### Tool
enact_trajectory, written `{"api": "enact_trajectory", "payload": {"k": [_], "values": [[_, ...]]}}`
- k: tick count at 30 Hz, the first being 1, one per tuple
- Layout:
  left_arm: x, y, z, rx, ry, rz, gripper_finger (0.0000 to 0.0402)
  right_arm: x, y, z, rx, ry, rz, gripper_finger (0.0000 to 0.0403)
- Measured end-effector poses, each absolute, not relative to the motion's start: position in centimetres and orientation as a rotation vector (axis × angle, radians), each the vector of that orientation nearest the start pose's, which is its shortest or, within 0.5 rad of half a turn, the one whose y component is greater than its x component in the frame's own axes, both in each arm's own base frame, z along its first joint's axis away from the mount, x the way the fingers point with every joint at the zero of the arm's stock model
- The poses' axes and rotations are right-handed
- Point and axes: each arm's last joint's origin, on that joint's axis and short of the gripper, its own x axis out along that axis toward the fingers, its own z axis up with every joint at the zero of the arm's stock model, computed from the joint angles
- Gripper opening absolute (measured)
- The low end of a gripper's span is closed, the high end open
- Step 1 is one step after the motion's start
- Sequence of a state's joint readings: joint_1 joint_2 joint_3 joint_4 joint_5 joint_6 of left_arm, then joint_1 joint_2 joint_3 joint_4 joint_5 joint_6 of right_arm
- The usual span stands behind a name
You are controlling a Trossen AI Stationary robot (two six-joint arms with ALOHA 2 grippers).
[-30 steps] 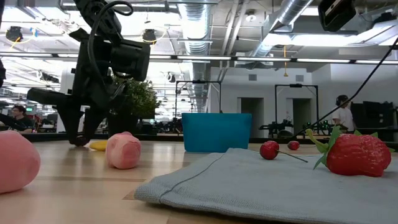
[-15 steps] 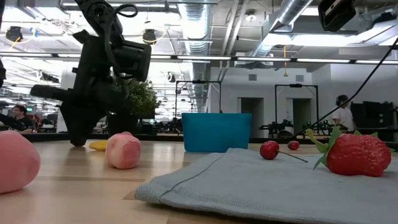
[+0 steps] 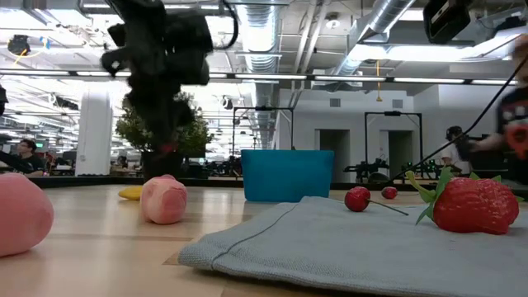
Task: Pick and placing Produce into tupperware
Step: Put the cherry into the blue bin
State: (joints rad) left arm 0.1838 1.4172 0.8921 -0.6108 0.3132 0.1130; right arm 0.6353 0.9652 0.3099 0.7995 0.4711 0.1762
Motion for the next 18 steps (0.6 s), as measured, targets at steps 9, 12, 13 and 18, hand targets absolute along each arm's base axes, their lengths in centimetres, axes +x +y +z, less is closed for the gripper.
{"api": "enact_trajectory", "payload": {"k": [9, 12, 13, 18], "values": [[23.2, 3.5, 27.9, -0.279, 0.698, -0.101, 0.0058, 15.1, 9.0, 23.4, 0.152, -0.046, 0.001, 0.0125], [21.8, 3.2, 30.4, -0.300, 0.540, -0.091, 0.0058, 14.1, 8.2, 24.1, 0.148, -0.064, -0.011, 0.0125], [21.3, 3.1, 31.3, -0.307, 0.488, -0.090, 0.0058, 13.8, 7.9, 24.3, 0.146, -0.064, -0.021, 0.0125], [18.5, 2.4, 34.5, -0.275, 0.273, -0.053, 0.0058, 11.9, 6.4, 24.8, 0.147, -0.059, -0.064, 0.0125]]}}
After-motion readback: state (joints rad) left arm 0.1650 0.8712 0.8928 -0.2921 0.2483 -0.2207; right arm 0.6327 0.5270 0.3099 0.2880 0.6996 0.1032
